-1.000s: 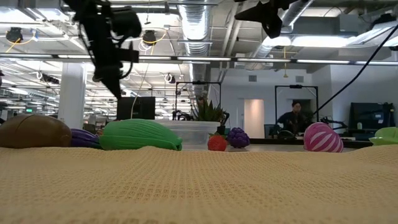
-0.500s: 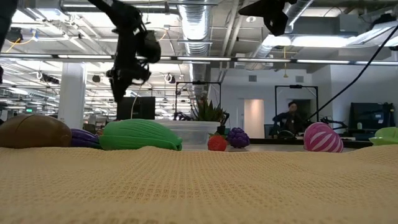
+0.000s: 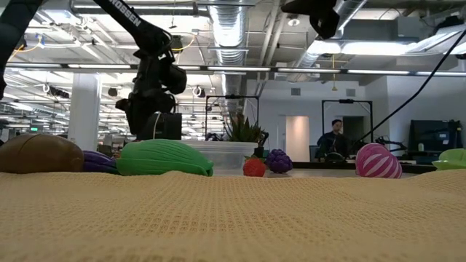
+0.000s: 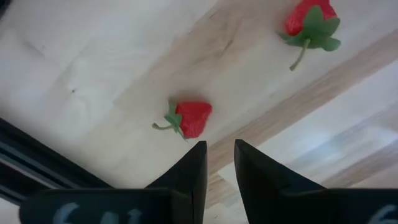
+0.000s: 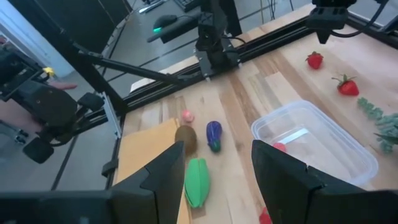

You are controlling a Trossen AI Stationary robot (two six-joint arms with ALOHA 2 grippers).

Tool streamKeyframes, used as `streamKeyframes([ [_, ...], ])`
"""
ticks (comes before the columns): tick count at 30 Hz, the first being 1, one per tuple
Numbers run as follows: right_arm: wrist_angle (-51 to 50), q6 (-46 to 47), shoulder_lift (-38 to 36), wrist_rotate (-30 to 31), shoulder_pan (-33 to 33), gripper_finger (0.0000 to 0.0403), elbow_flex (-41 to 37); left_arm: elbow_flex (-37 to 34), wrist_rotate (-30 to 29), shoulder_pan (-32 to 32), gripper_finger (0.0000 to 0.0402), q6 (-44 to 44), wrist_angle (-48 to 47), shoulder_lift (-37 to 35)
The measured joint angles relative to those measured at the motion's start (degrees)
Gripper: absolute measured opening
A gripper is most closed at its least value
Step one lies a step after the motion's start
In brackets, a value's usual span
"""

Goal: Pick and placing Produce into tupperware
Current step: Put the top left red strawberry into the transparent bin

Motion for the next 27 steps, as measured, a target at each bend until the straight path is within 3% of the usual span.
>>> streamKeyframes([
  [5,-0.7,-0.3,0.0,0.0,0.0,0.0178,0.0,0.0,0.0,-0.2,0.0085,0.7,1.2,0.0],
  [18,-2.7,-1.5,0.0,-0.2,0.0,0.0178,0.0,0.0,-7.3,-0.2,0.0218,-3.8,1.9,0.0],
  [27,-2.7,-2.2,0.0,-0.2,0.0,0.0178,0.0,0.0,-9.1,-1.6,0.0241,1.9,2.5,0.0],
])
